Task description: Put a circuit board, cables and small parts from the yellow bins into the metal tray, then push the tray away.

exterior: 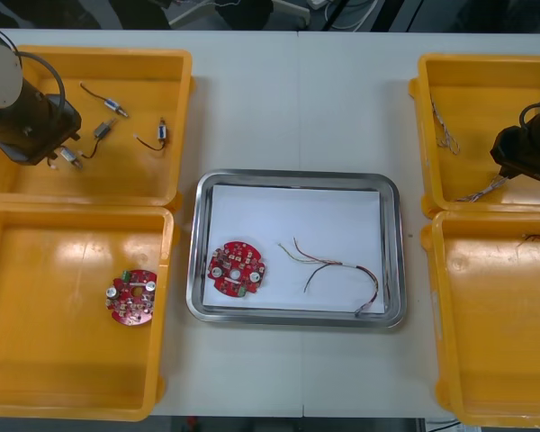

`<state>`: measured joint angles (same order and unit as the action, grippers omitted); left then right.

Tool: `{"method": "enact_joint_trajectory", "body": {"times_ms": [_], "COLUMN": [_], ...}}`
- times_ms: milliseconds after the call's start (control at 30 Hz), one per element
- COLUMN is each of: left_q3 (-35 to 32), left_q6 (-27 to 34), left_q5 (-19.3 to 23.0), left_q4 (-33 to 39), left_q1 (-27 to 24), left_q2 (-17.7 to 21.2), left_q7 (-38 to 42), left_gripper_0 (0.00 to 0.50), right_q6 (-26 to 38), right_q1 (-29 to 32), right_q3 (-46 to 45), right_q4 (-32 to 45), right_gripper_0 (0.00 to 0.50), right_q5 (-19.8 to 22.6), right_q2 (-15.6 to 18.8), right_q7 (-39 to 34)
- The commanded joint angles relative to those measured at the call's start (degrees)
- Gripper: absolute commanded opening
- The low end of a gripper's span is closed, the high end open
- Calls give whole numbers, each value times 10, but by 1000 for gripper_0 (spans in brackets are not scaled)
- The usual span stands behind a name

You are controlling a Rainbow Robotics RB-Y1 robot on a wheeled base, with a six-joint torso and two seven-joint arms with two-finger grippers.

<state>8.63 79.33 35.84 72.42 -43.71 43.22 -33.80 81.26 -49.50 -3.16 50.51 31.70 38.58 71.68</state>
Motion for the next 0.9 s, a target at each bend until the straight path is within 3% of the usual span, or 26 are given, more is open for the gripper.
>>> {"method": "enact_joint_trajectory", "body": {"times_ms": [33,600,900], "left_q3": [-15,-24,-21], "left_q6": [-8,4,0], "left_q5": [5,9,12], "left_q4": [15,5,-16], "left_q1": [4,3,3], "left_q2": [28,34,32], "left_q7": [2,3,-2], "left_gripper_0": [500,500,500], "right_q6": [19,8,-33], "right_q1": [-48,-82,-135], "right_q3": [11,5,-8], "right_q4": [16,16,-88], "right_gripper_0": [0,0,0], "right_q5": [-8,-25,-43], "right_q2": [21,53,53], "right_q7": [9,56,82]}}
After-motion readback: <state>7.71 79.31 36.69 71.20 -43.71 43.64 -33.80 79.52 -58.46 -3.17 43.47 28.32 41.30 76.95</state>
